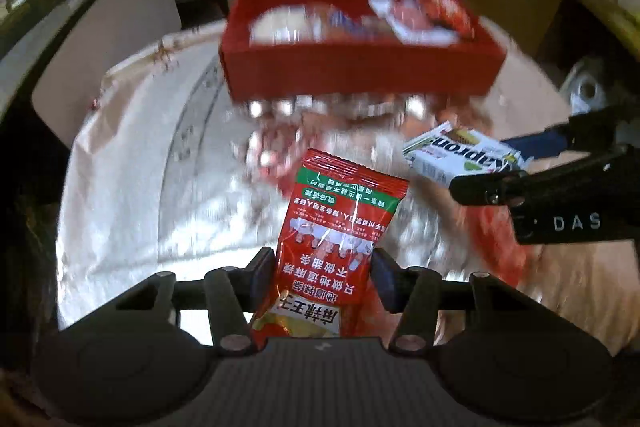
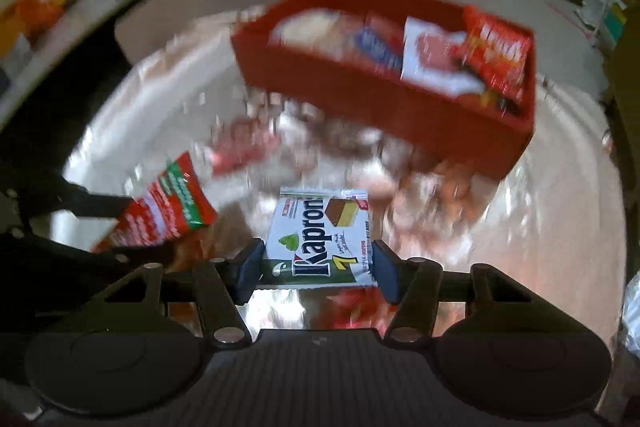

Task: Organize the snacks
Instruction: 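Lift both snacks and carry them over the red box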

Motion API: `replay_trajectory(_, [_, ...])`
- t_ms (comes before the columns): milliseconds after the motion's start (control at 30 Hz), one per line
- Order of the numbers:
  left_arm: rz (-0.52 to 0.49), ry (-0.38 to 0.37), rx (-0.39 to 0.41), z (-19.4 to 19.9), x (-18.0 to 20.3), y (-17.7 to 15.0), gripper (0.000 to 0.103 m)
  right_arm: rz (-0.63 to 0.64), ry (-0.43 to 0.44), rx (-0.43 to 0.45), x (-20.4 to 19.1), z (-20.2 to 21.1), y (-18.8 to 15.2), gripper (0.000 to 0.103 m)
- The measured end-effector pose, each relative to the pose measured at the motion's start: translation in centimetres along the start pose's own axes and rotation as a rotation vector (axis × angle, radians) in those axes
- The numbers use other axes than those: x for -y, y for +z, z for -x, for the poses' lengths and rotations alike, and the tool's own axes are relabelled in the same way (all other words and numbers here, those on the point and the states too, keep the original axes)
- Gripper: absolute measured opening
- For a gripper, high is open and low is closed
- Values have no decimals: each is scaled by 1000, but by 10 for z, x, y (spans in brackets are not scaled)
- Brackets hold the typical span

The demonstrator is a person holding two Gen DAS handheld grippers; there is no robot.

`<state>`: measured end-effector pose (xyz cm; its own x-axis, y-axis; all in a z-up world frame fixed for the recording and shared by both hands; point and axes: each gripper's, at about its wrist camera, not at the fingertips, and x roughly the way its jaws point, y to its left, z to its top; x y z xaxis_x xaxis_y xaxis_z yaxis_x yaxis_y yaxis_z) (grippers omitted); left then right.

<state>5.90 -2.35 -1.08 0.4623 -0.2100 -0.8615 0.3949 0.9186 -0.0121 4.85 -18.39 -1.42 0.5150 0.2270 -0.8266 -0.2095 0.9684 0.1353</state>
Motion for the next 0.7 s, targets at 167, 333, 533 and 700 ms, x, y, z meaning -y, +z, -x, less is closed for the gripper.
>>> replay_trajectory(167, [30, 10, 78, 8, 2, 27, 46, -34, 5, 89, 11, 17, 20, 65])
replay_trajectory(333, [46, 26, 117, 9, 0, 46, 46, -56, -4, 126, 22, 20, 31, 65])
replay_trajectory(533, [39, 39, 155, 10, 3, 61, 46, -77, -19, 169, 34, 27, 42, 65])
replay_trajectory(700, [38, 43, 181, 10, 5, 72, 46, -83, -33, 195, 40, 31, 49, 65])
